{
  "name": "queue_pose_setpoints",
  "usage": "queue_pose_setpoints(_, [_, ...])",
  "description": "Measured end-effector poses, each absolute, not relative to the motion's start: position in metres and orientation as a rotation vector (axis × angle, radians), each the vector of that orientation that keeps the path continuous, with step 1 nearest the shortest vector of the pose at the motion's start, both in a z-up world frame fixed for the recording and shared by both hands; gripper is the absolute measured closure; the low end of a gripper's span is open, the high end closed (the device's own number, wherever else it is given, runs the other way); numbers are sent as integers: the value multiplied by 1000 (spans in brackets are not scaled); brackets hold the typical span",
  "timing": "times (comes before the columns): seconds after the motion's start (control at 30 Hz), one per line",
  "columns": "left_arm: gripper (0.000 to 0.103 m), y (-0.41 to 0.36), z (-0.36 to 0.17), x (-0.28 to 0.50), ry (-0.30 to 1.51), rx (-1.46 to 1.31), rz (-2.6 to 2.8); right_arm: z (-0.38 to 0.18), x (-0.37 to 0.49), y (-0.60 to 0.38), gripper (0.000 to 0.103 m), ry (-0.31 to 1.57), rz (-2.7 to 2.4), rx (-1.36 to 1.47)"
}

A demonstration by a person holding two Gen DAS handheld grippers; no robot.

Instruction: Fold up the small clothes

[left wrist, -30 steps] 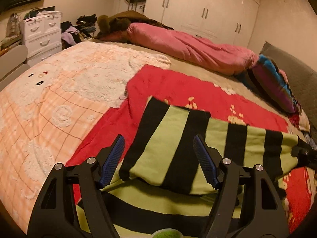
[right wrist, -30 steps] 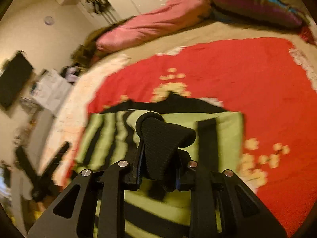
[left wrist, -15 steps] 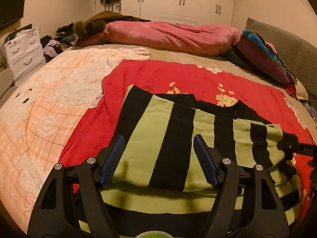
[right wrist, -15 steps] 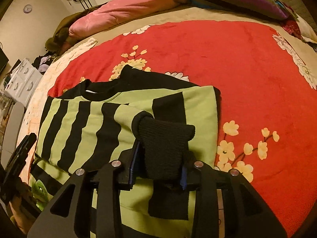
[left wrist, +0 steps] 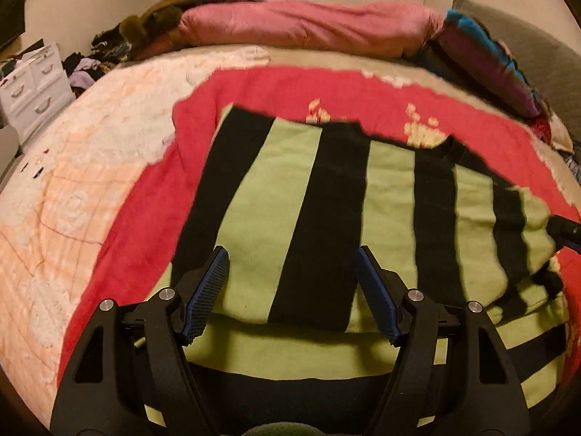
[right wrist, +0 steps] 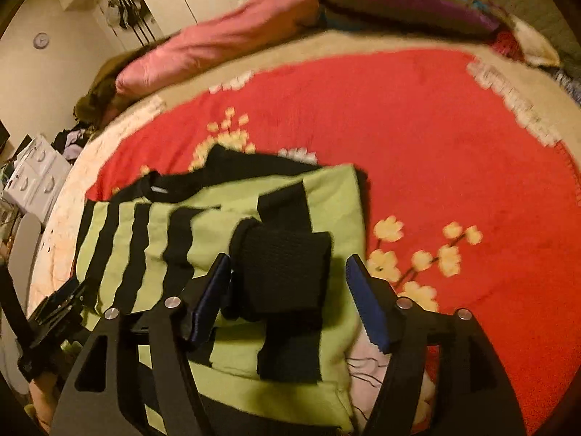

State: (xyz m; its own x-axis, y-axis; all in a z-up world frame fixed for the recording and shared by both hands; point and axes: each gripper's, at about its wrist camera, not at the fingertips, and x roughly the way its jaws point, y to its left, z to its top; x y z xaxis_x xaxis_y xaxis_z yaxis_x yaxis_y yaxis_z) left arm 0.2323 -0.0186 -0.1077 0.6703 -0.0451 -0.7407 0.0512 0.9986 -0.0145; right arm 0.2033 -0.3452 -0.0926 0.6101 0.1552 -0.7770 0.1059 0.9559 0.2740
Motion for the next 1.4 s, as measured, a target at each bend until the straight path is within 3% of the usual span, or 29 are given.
queue_pose_setpoints(0.17, [39, -20, -86, 223, 730, -6, -77, -71, 193, -336, 38, 843, 51, 258])
queue_pose_setpoints(0.57, [39, -29, -125, 242, 917, 31, -81, -104, 221, -288, 38, 988, 128, 160])
queue_pose_setpoints(0.93, [37, -26, -122, 238, 896, 24, -76, -125, 226, -293, 38, 1028, 133, 182])
queue_pose_setpoints(1.03, [37, -23, -118, 238, 877, 13, -63, -115, 220, -298, 26, 997, 163, 254])
queue_pose_setpoints(1.23, [37, -19, -110, 235, 853, 6, -53, -98, 209, -302, 18, 964, 167, 288])
queue_pose_setpoints(1.4, [27, -18, -104, 232, 829, 16, -47, -89, 203, -305, 11, 948, 158, 311])
